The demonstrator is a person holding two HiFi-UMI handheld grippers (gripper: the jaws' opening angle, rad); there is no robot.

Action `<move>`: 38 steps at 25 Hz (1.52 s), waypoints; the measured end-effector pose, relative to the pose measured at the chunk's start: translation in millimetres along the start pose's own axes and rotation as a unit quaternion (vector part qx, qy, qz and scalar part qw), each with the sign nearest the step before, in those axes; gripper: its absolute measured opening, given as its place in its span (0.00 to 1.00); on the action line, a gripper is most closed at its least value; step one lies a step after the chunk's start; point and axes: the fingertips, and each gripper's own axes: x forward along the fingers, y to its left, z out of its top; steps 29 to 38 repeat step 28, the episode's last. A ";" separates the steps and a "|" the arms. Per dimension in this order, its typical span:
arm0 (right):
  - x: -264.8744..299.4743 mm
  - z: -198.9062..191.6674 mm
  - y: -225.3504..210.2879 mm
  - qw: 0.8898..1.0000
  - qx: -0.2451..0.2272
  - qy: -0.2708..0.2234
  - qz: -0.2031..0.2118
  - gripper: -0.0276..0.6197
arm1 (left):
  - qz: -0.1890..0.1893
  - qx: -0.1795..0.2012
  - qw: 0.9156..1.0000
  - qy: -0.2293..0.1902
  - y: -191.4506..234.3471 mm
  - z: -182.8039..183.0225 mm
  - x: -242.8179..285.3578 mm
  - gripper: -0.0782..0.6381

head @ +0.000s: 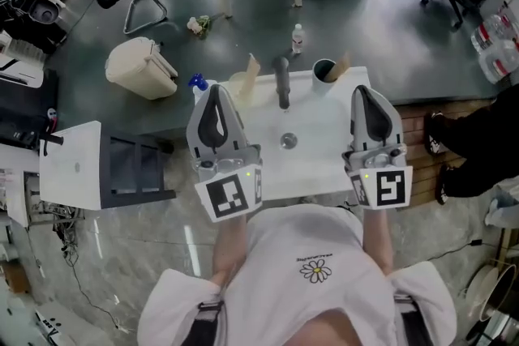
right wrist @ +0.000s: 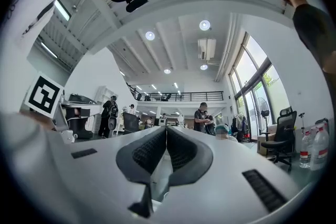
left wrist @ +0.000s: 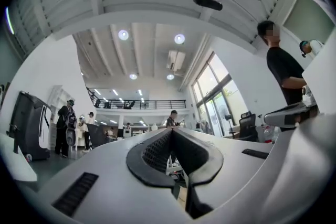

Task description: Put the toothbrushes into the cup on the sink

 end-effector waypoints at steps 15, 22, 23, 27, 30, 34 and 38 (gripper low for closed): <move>1.2 -17.0 7.2 1.000 0.017 0.020 0.003 0.06 | 0.016 0.011 0.999 0.028 2.8 -9.5 -16.9 0.13; -2.4 -21.4 5.9 0.999 0.022 0.029 -0.004 0.06 | 0.025 0.023 0.999 0.041 13.9 -15.2 -21.5 0.13; -3.1 -21.6 6.3 0.999 0.021 0.030 -0.004 0.06 | 0.028 0.022 0.999 0.041 16.8 -15.0 -22.4 0.13; -5.3 -21.5 10.6 0.999 0.022 0.032 -0.004 0.06 | 0.033 0.021 0.998 0.040 25.4 -13.7 -25.9 0.13; -5.8 -21.6 11.9 0.999 0.022 0.033 -0.004 0.06 | 0.034 0.021 0.998 0.040 27.1 -13.6 -26.9 0.13; -5.8 -21.6 11.9 0.999 0.022 0.033 -0.004 0.06 | 0.034 0.021 0.998 0.040 27.1 -13.6 -26.9 0.13; -5.8 -21.6 11.9 0.999 0.022 0.033 -0.004 0.06 | 0.034 0.021 0.998 0.040 27.1 -13.6 -26.9 0.13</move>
